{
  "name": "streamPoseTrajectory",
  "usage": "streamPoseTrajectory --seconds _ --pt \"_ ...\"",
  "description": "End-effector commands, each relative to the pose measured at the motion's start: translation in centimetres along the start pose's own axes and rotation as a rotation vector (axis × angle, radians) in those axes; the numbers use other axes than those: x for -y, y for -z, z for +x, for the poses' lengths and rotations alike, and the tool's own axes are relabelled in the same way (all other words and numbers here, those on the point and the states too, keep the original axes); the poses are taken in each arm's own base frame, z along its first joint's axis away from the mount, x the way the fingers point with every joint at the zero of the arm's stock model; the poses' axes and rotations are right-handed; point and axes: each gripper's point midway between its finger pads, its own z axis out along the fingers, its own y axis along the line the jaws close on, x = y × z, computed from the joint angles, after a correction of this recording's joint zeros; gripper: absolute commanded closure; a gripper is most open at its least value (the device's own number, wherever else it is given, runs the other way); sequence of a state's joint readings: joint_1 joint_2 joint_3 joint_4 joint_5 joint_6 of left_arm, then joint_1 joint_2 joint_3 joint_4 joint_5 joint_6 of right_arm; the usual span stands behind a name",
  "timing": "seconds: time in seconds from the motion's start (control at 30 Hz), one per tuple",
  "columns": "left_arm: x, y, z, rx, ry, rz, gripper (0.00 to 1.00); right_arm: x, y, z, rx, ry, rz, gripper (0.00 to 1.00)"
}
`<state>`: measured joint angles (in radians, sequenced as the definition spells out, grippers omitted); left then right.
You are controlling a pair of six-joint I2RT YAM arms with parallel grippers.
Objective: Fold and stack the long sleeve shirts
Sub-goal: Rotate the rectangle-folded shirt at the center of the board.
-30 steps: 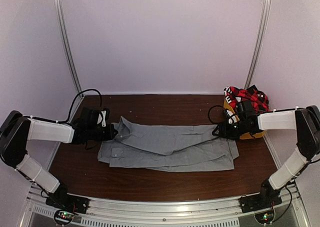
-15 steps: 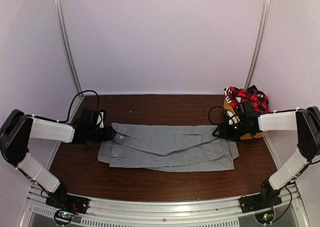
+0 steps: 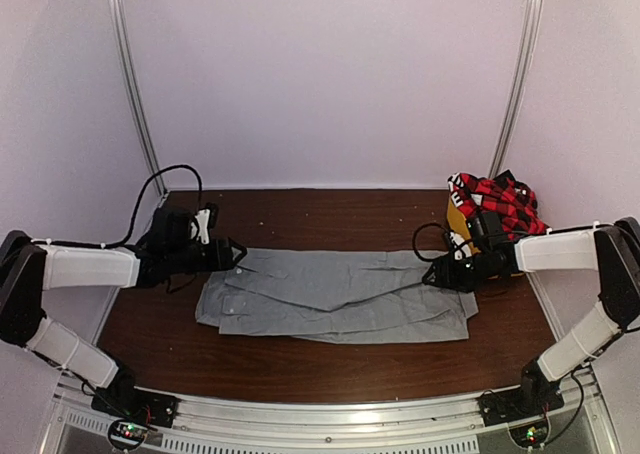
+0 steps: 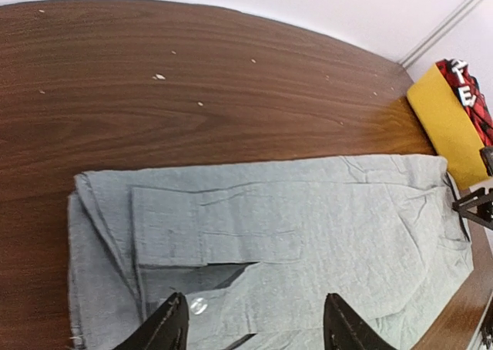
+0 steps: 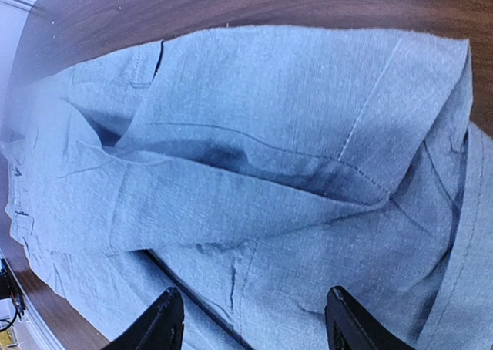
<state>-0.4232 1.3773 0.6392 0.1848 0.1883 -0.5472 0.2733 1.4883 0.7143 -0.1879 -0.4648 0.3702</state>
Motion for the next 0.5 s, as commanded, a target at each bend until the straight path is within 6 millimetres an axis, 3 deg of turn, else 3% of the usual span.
streamPoseTrajectory --seconds 0.0,0.13,0.27,0.47 --pt "3.7 -1.7 1.3 -0.047 -0.055 0.183 0.39 0.5 0.2 0.7 0.013 -0.008 0.038 0.36" --pt "3.9 -3.8 3.1 -0.124 -0.060 0.204 0.40 1.2 -0.2 1.4 -0.001 -0.015 0.065 0.36" --pt "2.6 -5.2 5.1 -0.186 -0.050 0.168 0.42 1.8 -1.2 1.6 -0.032 -0.016 0.084 0.36" --pt "0.6 -5.1 8.4 -0.247 -0.032 0.111 0.44 2.0 -3.1 -0.8 -0.034 0.001 0.108 0.36"
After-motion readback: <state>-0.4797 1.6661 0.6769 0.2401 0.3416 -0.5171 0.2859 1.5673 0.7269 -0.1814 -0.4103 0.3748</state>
